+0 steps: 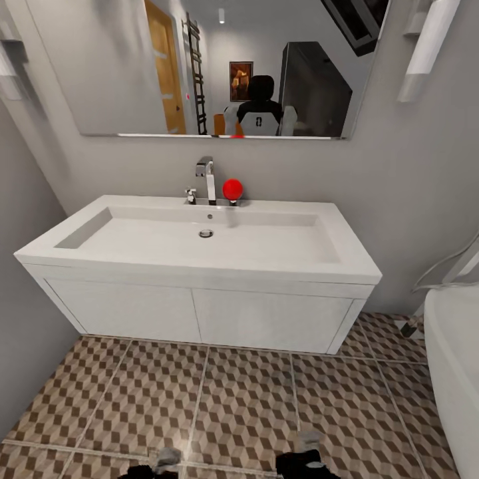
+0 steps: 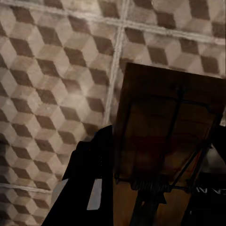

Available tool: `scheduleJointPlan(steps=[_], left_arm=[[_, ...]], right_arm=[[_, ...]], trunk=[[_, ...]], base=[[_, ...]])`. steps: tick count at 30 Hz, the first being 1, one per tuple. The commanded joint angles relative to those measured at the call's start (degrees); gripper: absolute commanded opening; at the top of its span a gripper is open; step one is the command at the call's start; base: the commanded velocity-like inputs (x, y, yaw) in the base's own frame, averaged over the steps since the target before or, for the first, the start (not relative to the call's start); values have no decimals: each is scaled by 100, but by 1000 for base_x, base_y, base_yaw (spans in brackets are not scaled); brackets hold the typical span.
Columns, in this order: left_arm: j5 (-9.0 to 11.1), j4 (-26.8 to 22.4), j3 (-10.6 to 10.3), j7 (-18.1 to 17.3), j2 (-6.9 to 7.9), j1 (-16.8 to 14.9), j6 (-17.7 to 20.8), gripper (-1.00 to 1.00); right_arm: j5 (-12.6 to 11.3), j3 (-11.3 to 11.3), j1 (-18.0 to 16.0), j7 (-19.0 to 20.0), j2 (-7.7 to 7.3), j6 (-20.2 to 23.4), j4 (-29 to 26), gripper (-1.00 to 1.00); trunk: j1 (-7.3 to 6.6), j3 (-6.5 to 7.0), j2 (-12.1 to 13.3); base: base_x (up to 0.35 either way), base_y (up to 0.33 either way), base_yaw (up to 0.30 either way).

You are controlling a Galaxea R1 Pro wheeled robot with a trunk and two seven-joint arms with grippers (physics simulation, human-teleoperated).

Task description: Take the four mousetraps from the cabinet in the bathroom and place them on the bathroom floor. Make sure all four end up on the same floor surface, and ensure that at least two of them are either under or directly next to the same bathroom sink.

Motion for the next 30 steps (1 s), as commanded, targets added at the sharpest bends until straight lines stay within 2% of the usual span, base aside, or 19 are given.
scheduleJointPlan(steps=[1, 2, 4, 6, 8, 10, 11, 12, 14, 15, 18, 23, 30], left_arm=[[50, -80, -44, 72, 14, -203, 202, -100], [54, -102, -41, 74, 17, -304, 323, -100], [60, -170, -33, 76, 22, -704, 938, -100], [62, -206, -25, 83, 14, -1109, 1486, -100], [62, -215, -24, 85, 7, -1417, 1725, -100], [61, -200, -27, 87, 18, -1901, 1918, -100], [58, -182, -28, 87, 40, -2084, 1951, -100], [58, -175, -28, 87, 68, -2177, 1964, -100], [56, -167, -27, 87, 123, -2293, 1977, -100], [55, -170, -25, 87, 149, -2339, 1977, -100], [55, -198, -25, 87, 134, -2424, 1979, -100], [53, -206, -28, 87, 60, -2489, 1986, -100], [52, -196, -28, 87, 55, -2492, 1986, -100]], right_arm=[[-69, 38, -199, -274, 24, 274, -86, -100], [-69, 34, -288, -395, 35, 421, -129, -100], [-81, 22, -642, -781, 86, 893, -371, -100], [-99, 11, -976, -1046, 115, 1120, -629, -100], [-113, -14, -1233, -1288, 128, 1211, -739, -100], [-138, -196, -1768, -2017, 141, 1300, -815, -100], [-140, -335, -1921, -2334, 161, 1386, -832, -100], [-139, -408, -1981, -2470, 197, 1524, -840, -100], [-134, -486, -2084, -2616, 287, 2032, -849, -100], [-132, -518, -2161, -2663, 323, 2490, -855, -100], [-118, -556, -2232, -2683, 357, 2975, -873, -100], [-129, -574, -2211, -2677, 384, 3086, -879, -100], [-130, -576, -2182, -2675, 375, 3096, -873, -100]], trunk=[[0, -6, -2], [0, -6, -2], [0, -6, -2], [0, -6, -2], [0, -6, -2], [0, -6, -2], [0, -6, -2], [0, -6, -2], [0, -6, -2], [0, -6, -2], [0, -6, -2], [0, -6, -2], [0, -6, -2]], base=[[0, 0, 0], [0, 0, 0], [0, 0, 0], [0, 0, 0], [0, 0, 0], [0, 0, 0], [0, 0, 0], [0, 0, 0], [0, 0, 0], [0, 0, 0], [0, 0, 0], [0, 0, 0], [0, 0, 0]])
